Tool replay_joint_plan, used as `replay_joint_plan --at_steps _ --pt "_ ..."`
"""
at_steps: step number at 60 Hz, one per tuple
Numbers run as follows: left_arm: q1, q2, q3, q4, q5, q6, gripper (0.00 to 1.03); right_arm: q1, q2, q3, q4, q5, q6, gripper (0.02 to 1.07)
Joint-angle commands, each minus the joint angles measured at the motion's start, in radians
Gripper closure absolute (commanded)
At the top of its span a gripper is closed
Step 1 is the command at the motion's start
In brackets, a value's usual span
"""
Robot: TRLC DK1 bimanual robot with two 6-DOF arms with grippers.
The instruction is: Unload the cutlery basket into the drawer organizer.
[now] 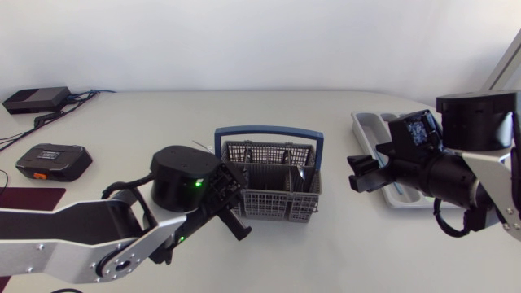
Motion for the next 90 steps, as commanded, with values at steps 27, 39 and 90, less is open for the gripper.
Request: replay_joint_plan --at_steps 27,39,90 --pt "0.109 -0.31 0.039 -0.148 0.211 -0.065 1.0 0.085 0.013 0.003 -0.009 -0.004 -0.002 0.25" --pt "0.22 -0.377 0.128 -0.29 0.411 -0.168 1.0 0.113 0.003 0.041 -0.041 -0.087 -0.002 0.25" --pt "0.327 -0.364 0.301 -0.525 0.948 -0.301 1.0 0.246 0.082 0.169 -0.129 -0.587 -0.018 0.26"
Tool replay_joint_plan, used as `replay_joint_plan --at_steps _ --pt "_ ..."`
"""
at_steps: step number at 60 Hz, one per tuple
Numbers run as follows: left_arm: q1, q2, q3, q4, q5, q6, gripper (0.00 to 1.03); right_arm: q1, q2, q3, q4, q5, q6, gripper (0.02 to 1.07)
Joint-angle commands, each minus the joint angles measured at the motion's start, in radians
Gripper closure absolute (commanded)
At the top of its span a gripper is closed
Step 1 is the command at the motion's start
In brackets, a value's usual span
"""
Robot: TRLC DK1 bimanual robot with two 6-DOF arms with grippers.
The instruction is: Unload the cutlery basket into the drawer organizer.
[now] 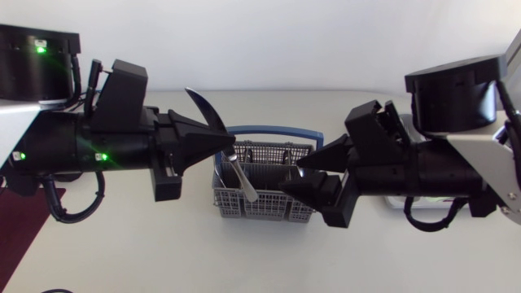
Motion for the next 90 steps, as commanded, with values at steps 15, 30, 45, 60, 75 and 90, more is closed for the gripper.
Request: replay_joint_plan --at_steps 15,30,45,60,75,90 --pt "-0.005 0.083 0.09 -0.023 0.129 -0.05 1.0 0.093 0.057 0.005 -0.016 -0.063 -0.039 0.27" --pt "0.001 0.117 0.119 -0.048 0.213 -0.081 1.0 0.091 0.089 -0.004 0.023 -0.079 -0.077 0.42" --pt "0.013 0.138 0.128 -0.058 0.282 -0.102 1.0 0.095 0.123 -0.004 0.042 -0.117 -0.086 0.57" --pt "0.024 0.144 0.132 -0.066 0.307 -0.105 1.0 0.098 0.133 -0.007 0.047 -0.168 -0.093 0.91" --pt "0.035 0.146 0.136 -0.063 0.313 -0.11 1.0 0.111 0.124 -0.03 0.041 -0.195 -0.094 1.01" --pt "0.032 0.149 0.137 -0.057 0.314 -0.118 0.97 0.119 0.104 -0.035 0.047 -0.195 -0.089 1.01"
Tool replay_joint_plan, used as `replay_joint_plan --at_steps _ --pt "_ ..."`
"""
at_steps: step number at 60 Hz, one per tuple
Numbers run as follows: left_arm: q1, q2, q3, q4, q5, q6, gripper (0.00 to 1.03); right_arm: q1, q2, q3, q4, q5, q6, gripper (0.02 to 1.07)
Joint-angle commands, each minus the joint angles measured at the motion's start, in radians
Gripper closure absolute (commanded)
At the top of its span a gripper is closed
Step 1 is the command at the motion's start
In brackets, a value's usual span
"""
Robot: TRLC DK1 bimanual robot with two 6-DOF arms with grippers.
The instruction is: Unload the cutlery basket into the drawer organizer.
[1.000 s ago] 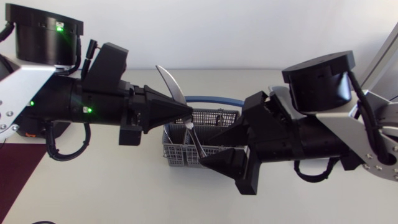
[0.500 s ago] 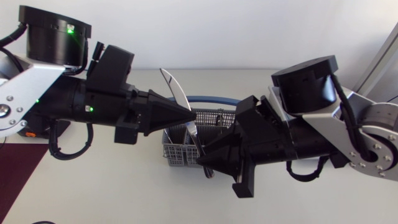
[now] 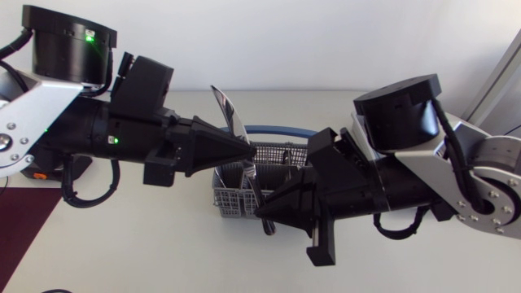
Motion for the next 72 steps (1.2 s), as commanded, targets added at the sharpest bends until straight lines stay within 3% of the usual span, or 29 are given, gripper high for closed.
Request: replay_joint_plan --at_steps 1,4,11,16,18,29,46,60,72 --pt "0.006 0.012 0.042 0.013 0.0 -0.027 0.94 0.016 -0.014 -0.031 0.008 -0.006 -0.004 1.01" --pt "0.008 0.012 0.042 0.013 0.0 -0.027 0.86 0.015 -0.017 -0.031 0.006 -0.006 -0.002 1.01" --pt "0.011 0.012 0.048 0.013 0.0 -0.027 0.36 0.004 -0.018 -0.039 0.005 -0.001 -0.001 1.01" --pt "0.011 0.004 0.051 0.013 -0.002 -0.026 0.1 -0.002 -0.02 -0.045 0.003 0.005 -0.001 1.01" --pt "0.011 0.0 0.054 0.013 -0.002 -0.026 0.05 -0.007 -0.026 -0.046 0.002 0.008 -0.001 1.01" --pt "0.034 -0.026 0.071 0.017 -0.009 -0.026 0.05 -0.097 -0.064 -0.051 -0.018 0.008 -0.001 1.01" --pt "0.148 -0.063 0.114 0.019 -0.045 -0.026 0.05 -0.416 -0.136 -0.057 -0.067 0.011 -0.052 1.01" --pt "0.189 -0.051 0.123 0.01 -0.201 0.002 0.06 -0.701 -0.132 -0.02 -0.075 0.095 -0.108 1.01" --pt "0.194 -0.026 0.094 -0.012 -0.354 0.092 0.06 -0.955 -0.003 0.053 -0.064 0.143 -0.164 1.01"
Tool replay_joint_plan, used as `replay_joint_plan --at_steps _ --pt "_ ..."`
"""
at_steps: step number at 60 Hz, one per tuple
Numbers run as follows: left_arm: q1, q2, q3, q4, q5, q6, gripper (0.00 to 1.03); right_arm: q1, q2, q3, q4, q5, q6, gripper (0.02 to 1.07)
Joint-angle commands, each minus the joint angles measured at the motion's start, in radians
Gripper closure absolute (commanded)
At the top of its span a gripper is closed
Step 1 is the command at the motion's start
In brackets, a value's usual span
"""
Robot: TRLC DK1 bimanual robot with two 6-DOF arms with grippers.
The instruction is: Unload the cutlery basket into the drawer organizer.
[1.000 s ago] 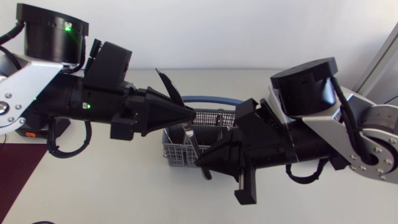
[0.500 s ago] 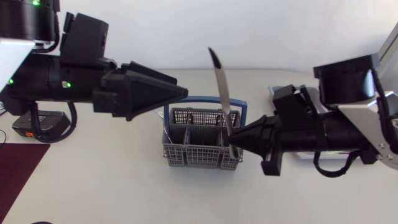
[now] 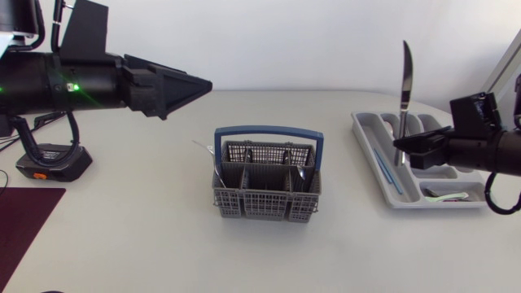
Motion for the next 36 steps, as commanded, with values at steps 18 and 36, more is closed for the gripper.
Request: replay_joint_plan --at_steps 18,36 --pt "-0.005 0.049 -0.058 -0.015 -0.152 0.14 0.06 -0.296 0.389 0.218 0.15 0.206 -0.116 1.01" --pt "-0.034 0.063 -0.096 -0.014 -0.217 0.166 0.06 -0.339 0.679 0.454 0.176 0.368 -0.137 1.01"
